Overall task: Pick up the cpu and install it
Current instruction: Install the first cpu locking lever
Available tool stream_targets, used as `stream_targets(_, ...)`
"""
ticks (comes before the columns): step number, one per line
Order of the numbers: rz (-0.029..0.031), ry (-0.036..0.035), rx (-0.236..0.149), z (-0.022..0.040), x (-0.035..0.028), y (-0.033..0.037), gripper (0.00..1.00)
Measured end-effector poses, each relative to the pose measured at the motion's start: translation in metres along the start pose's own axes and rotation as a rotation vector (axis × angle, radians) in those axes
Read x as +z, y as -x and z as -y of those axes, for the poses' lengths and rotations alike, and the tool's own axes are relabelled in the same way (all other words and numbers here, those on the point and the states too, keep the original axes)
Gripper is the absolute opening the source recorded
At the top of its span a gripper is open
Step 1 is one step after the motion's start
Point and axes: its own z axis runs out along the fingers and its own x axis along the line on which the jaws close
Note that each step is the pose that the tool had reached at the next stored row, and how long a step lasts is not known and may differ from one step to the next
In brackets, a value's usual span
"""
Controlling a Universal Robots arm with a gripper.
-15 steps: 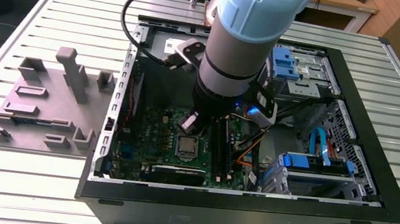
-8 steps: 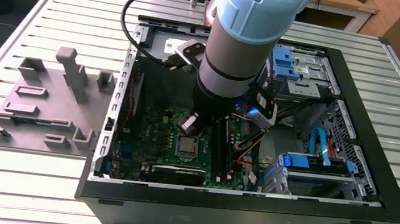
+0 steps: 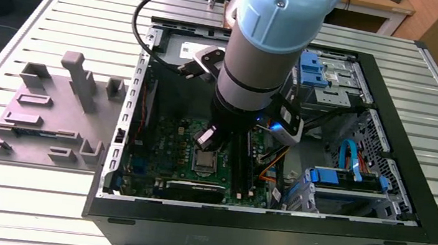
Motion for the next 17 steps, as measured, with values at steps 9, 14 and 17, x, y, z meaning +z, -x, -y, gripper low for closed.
stream_targets(9,0.0021,-0.0005,0.023,0.0016,0.0016,-0.0002,0.11)
stream_targets(14,0.0027,-0.0009,0.033,0.0035,0.0044,-0.0018,0.11)
stream_targets(17,0.0034,-0.0010,0.038,0.0042,0.0058,-0.0024,0.11)
